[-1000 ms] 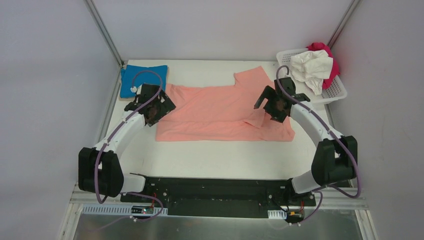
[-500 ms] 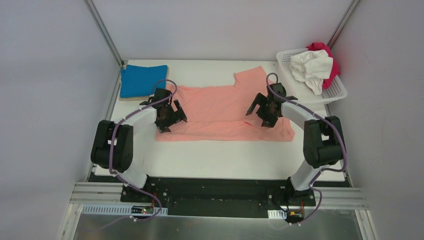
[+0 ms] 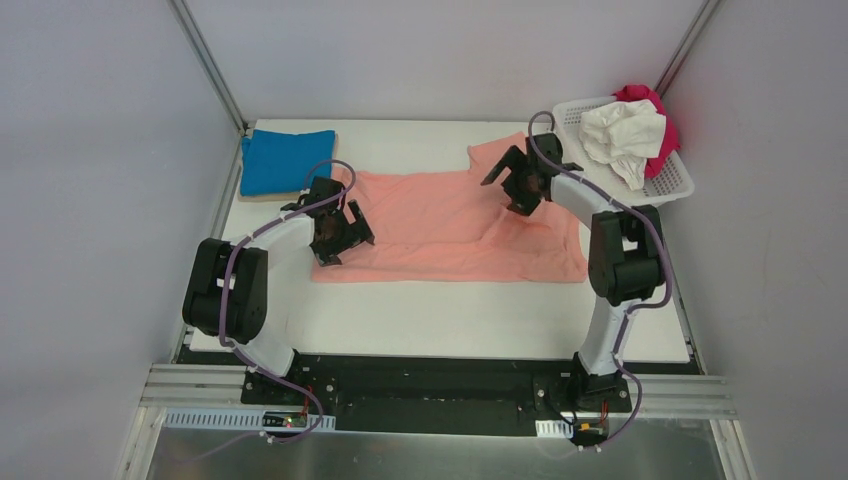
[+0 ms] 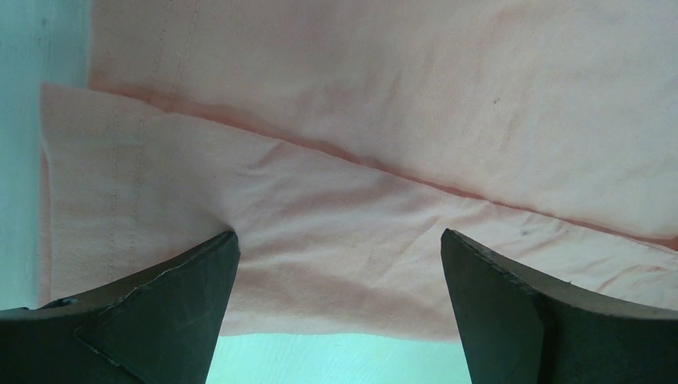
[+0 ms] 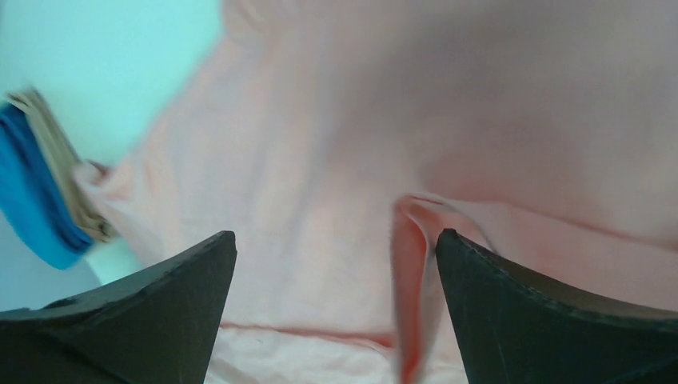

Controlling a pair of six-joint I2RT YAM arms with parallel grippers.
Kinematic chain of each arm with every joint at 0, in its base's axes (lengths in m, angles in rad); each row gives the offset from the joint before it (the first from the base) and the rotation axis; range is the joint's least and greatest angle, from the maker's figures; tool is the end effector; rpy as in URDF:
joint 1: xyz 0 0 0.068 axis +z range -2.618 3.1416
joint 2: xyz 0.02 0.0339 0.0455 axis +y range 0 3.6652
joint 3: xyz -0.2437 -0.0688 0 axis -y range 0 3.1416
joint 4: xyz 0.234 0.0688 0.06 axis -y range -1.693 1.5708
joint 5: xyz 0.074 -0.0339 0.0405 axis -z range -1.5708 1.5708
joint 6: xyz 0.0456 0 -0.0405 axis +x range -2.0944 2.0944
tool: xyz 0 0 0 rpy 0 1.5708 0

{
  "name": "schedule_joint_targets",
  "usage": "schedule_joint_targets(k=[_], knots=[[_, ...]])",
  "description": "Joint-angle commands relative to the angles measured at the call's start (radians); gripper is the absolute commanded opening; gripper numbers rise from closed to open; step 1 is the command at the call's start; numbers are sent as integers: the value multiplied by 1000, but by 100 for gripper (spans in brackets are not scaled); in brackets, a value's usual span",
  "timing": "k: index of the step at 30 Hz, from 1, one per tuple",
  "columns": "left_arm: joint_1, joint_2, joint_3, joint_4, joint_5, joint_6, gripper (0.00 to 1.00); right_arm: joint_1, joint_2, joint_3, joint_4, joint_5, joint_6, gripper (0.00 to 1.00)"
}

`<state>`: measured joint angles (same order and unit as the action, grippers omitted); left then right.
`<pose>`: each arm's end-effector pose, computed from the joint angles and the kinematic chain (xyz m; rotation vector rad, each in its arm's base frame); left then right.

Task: Fold and stack the t-shirts
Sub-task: Fold the flattened tshirt in 1/3 of the way

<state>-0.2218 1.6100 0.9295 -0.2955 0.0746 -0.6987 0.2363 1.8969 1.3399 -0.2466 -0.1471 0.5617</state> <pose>0.3076 -0.0729 0.1575 -0.5866 2.5394 -0.4419 0.3981 0.1027 0.1858 0.3228 2.4134 0.5468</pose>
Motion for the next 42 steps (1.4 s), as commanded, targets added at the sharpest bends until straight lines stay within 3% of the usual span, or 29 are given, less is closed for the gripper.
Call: schedule_joint_targets(k=[1, 3, 6, 14, 19, 28, 34, 42], knots=[[4, 22, -25, -21, -45, 27, 99, 4, 87, 270, -43, 51, 137, 99], [4, 3, -32, -25, -52, 27, 99, 5, 97, 333, -140, 96, 109, 99], [4, -30, -37, -26, -57, 29, 99, 5, 49, 299, -214, 201, 66, 99], [3, -62, 6, -26, 9, 39, 99, 11, -196, -44, -198, 227, -22, 99], [-19, -54, 114, -31, 125, 47, 99, 13, -218, -122, -264, 244, -62, 99], [-40, 133, 204, -31, 93, 57, 100, 13, -187, -185, -255, 271, -80, 99], [-59, 154, 108, -31, 114, 32, 100, 5, -246, -317, -243, 238, -38, 99], [-120, -33, -103, -31, 61, -32, 100, 5, -451, -601, -281, 186, 43, 99]])
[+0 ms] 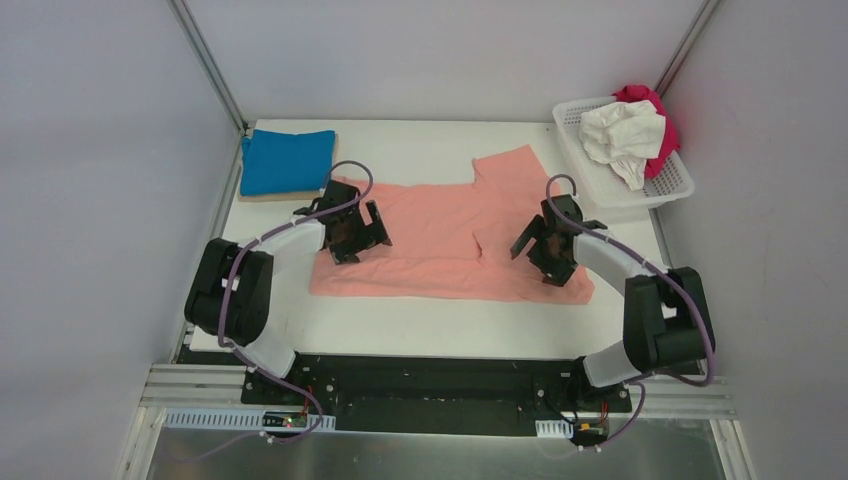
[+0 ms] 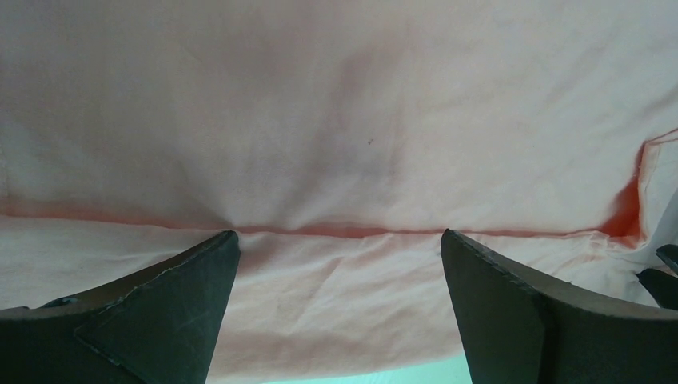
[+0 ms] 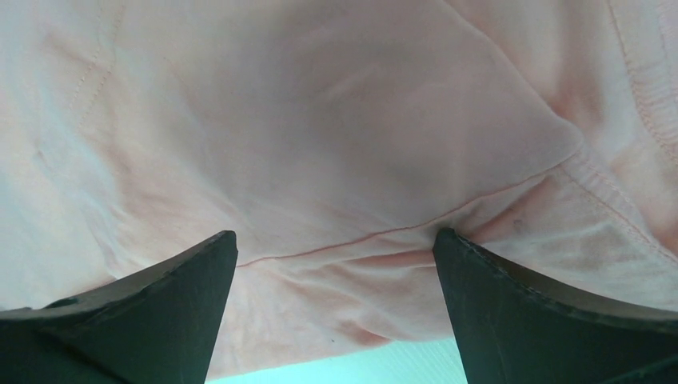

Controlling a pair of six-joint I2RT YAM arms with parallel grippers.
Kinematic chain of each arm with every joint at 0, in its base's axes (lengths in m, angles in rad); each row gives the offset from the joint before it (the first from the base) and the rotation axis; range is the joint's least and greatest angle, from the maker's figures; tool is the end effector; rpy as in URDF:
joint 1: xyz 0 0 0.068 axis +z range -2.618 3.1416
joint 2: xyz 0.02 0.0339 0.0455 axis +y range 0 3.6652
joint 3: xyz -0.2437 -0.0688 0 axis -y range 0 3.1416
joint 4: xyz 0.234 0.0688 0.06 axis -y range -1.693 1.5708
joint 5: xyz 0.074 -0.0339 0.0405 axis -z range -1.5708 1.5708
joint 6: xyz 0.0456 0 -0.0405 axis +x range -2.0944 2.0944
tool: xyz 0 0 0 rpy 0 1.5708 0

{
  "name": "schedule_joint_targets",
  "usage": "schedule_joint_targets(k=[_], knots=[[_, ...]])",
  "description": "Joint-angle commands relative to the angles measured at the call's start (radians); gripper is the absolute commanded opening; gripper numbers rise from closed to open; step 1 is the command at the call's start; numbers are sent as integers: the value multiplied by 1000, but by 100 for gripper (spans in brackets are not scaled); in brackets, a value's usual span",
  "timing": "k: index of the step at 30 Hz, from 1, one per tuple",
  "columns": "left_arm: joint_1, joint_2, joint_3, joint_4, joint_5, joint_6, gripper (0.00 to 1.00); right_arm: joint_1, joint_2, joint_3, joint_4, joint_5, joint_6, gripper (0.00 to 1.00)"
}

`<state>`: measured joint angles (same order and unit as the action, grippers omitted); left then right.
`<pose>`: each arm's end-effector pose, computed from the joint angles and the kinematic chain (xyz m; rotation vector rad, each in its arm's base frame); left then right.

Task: Fold and stack the t-shirts
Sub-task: Fold the flattened tshirt in 1/3 of the way

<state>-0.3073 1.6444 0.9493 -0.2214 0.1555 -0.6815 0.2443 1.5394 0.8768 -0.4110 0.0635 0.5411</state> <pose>0.3110 -0.1061 0.1583 -0.4120 2.5421 -0.5911 0.2828 0.0675 0.1554 0.4134 2.6205 0.1799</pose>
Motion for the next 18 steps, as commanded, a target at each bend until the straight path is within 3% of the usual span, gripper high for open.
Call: schedule_joint_targets(k=[1, 10, 18], knots=[[-39, -91, -157, -106, -20, -62, 100, -3, -137, -169, -142, -9, 74, 99], [-59, -466, -407, -151, -29, -150, 100, -3, -413, -321, -271, 2, 103, 99], [-62, -466, -352, -152, -101, -135, 100, -2, -455, -286, -239, 42, 81, 99]])
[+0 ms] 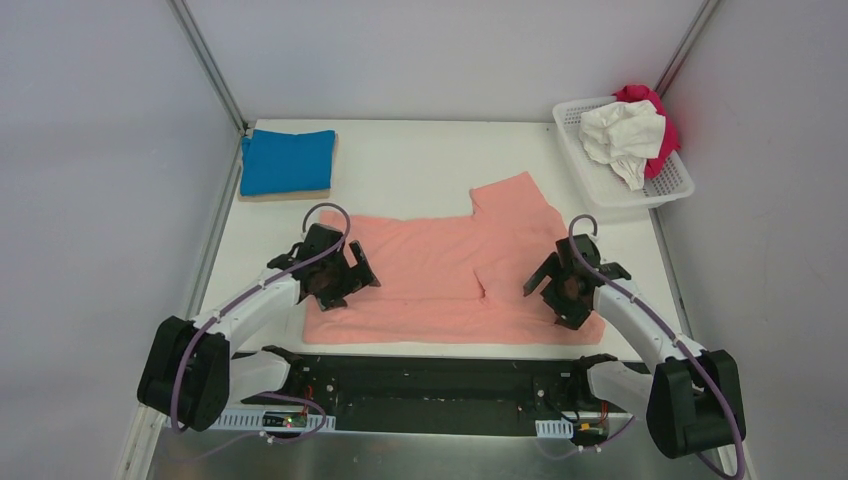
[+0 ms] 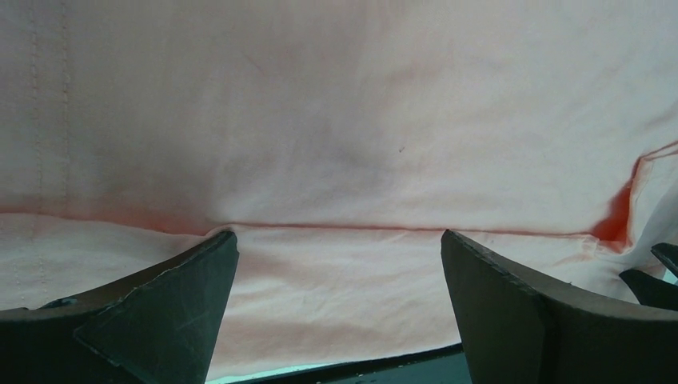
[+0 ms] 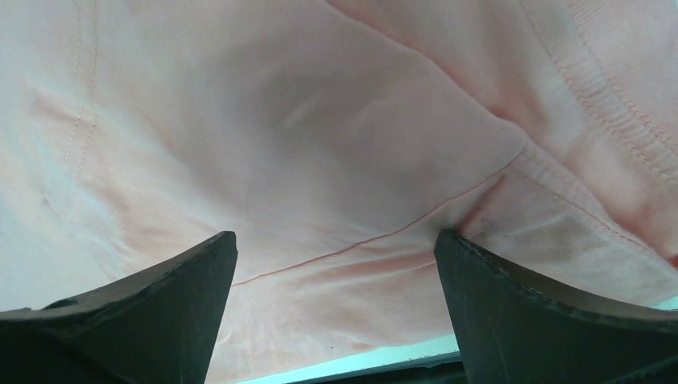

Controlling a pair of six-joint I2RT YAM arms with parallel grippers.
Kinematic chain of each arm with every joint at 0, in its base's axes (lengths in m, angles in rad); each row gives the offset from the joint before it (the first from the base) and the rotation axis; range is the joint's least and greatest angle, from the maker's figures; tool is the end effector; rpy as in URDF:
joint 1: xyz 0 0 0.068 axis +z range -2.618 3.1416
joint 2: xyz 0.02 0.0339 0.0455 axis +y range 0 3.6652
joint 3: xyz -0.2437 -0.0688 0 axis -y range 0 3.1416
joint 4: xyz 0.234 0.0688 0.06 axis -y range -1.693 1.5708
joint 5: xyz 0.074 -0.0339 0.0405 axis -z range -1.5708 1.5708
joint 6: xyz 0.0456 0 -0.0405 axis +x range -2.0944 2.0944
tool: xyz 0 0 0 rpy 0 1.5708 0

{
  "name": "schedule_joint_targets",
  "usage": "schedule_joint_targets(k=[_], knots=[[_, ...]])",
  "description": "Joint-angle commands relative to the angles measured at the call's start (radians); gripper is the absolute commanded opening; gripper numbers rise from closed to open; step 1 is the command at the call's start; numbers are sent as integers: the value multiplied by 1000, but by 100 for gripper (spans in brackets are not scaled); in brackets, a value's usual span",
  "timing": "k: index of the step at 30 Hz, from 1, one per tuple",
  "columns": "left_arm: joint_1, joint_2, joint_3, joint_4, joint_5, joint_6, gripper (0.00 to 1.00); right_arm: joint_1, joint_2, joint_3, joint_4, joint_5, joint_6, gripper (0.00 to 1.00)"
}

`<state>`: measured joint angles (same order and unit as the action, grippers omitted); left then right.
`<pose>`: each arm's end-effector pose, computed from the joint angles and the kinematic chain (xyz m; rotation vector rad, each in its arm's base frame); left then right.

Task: Fold and stack the t-shirts
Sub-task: Fold the flattened tshirt in 1/3 of the way, then grab the side of the flattened tshirt furthest away from the robot with both arms

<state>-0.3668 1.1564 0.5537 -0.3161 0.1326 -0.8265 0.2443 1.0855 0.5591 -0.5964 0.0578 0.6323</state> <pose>0.2041 -0.0849 0.1586 -0.5359 2.5467 -0.6371 0.1855 0.0435 0.1556 0.5391 2.6513 0.1908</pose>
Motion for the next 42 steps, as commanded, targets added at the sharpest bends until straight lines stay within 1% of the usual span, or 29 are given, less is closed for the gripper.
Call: schedule_joint_targets(k=[1, 4, 7, 11, 13, 15, 17, 20, 21, 22, 24, 29, 31, 33, 35, 37, 42], knots=[[-3, 27, 65, -60, -86, 17, 100, -2, -2, 48, -57, 53, -18, 99], [-3, 33, 136, -65, -107, 41, 100, -2, -10, 134, -101, 102, -50, 99], [-3, 44, 226, -74, -167, 89, 100, -3, -34, 235, -119, 126, -82, 99], [13, 118, 354, -99, -306, 159, 100, -3, -93, 281, -11, 140, -130, 99], [60, 189, 426, -103, -324, 182, 100, -5, -88, 294, 65, 172, -129, 99], [114, 286, 525, -105, -306, 203, 100, -4, -50, 315, 154, 177, -150, 99], [166, 402, 628, -133, -280, 216, 100, -5, 18, 368, 204, 171, -181, 99], [216, 555, 770, -180, -294, 218, 100, -9, 144, 483, 199, 175, -230, 99], [224, 600, 808, -188, -297, 223, 98, -10, 186, 519, 188, 183, -237, 99], [229, 638, 843, -193, -300, 233, 95, -10, 227, 554, 174, 188, -245, 99], [233, 694, 895, -204, -306, 249, 92, -13, 298, 610, 157, 186, -265, 99], [259, 776, 928, -213, -338, 262, 84, -23, 432, 706, 130, 175, -289, 99], [279, 800, 927, -212, -337, 258, 76, -28, 468, 730, 130, 162, -297, 99], [296, 824, 934, -211, -307, 258, 71, -32, 506, 755, 129, 153, -300, 99], [315, 852, 944, -210, -248, 261, 66, -38, 529, 770, 129, 139, -301, 99], [329, 872, 944, -209, -204, 257, 58, -41, 546, 780, 131, 126, -300, 99], [343, 870, 897, -198, -178, 251, 51, -52, 581, 803, 120, 119, -294, 99]])
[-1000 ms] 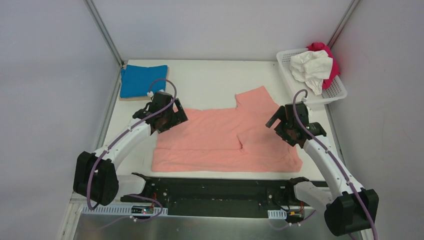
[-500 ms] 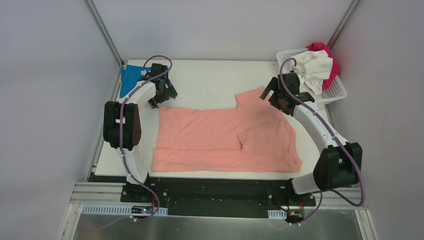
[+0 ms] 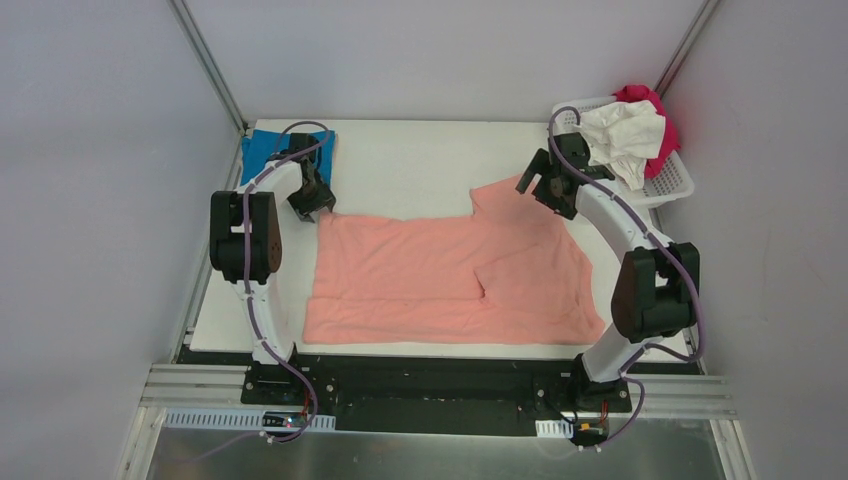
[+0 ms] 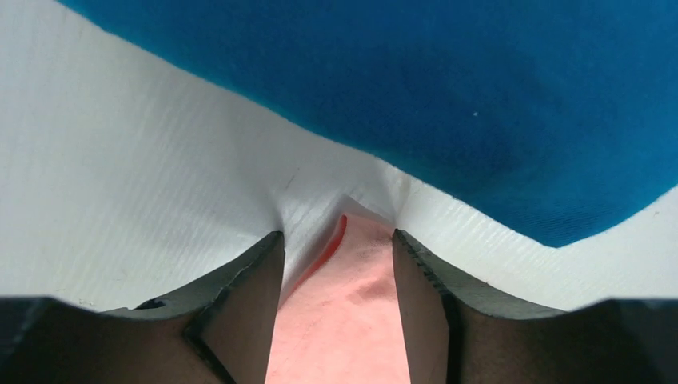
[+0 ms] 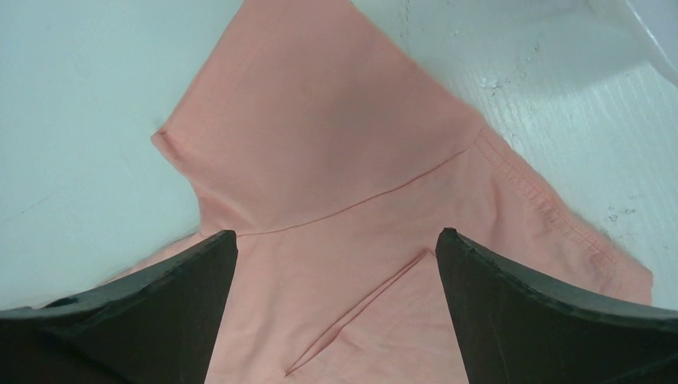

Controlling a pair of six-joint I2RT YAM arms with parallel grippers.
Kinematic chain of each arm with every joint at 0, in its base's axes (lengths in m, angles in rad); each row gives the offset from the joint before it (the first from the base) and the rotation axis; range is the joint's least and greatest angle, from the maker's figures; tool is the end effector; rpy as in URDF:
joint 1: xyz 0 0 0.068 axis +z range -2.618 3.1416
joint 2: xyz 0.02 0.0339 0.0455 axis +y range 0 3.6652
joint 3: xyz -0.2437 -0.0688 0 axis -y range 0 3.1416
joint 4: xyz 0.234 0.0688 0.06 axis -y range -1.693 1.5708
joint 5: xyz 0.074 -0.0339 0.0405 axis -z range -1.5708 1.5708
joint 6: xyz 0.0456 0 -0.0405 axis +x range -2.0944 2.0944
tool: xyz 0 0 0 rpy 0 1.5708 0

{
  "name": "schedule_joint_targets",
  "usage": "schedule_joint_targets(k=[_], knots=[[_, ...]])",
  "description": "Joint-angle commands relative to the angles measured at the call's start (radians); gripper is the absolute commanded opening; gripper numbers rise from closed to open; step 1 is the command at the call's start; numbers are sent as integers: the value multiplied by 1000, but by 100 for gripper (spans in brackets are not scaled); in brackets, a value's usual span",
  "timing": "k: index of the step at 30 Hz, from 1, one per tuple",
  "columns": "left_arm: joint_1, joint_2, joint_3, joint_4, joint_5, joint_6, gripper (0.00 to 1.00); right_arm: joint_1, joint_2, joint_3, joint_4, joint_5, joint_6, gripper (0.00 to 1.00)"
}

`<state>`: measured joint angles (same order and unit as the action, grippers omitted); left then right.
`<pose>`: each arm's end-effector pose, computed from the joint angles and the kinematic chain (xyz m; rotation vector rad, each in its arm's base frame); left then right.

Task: Fold and stack the t-shirts
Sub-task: Grab the side of the flattened tshirt furthest away from the robot with both arms

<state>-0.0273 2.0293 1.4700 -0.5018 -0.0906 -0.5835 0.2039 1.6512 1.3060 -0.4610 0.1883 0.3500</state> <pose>0.4163 -0.0072 0.1545 -0.7512 2.5180 -0.0922 0.3565 0.0650 0.2480 0.2613 2.3447 0.0450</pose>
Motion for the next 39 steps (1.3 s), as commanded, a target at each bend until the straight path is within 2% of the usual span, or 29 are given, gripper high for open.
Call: schedule_joint_targets(k=[1, 8, 11, 13, 15, 16, 25, 31, 39], knots=[[4, -9, -32, -9, 48, 10, 49, -13, 21, 60, -21, -7, -7, 99], [10, -34, -87, 13, 70, 2, 43, -19, 75, 104, -48, 13, 7, 99], [10, -44, -98, 34, 100, 3, 36, -20, 115, 140, -71, 27, 9, 99], [10, -44, -96, 48, 125, 7, 27, -20, 148, 168, -78, 29, 6, 99], [10, -37, -85, 54, 128, 13, 7, -19, 186, 205, -88, 21, -1, 99], [11, -34, -78, 52, 123, 18, 0, -21, 209, 230, -92, 14, -5, 99], [12, -95, -94, 56, 34, 32, 0, -26, 486, 534, -64, 35, -47, 90], [11, -127, -135, 60, 19, 39, 0, -27, 653, 718, -75, 129, -104, 89], [9, -145, -142, 78, 52, 36, 0, -28, 850, 1006, -235, 119, -124, 87]])
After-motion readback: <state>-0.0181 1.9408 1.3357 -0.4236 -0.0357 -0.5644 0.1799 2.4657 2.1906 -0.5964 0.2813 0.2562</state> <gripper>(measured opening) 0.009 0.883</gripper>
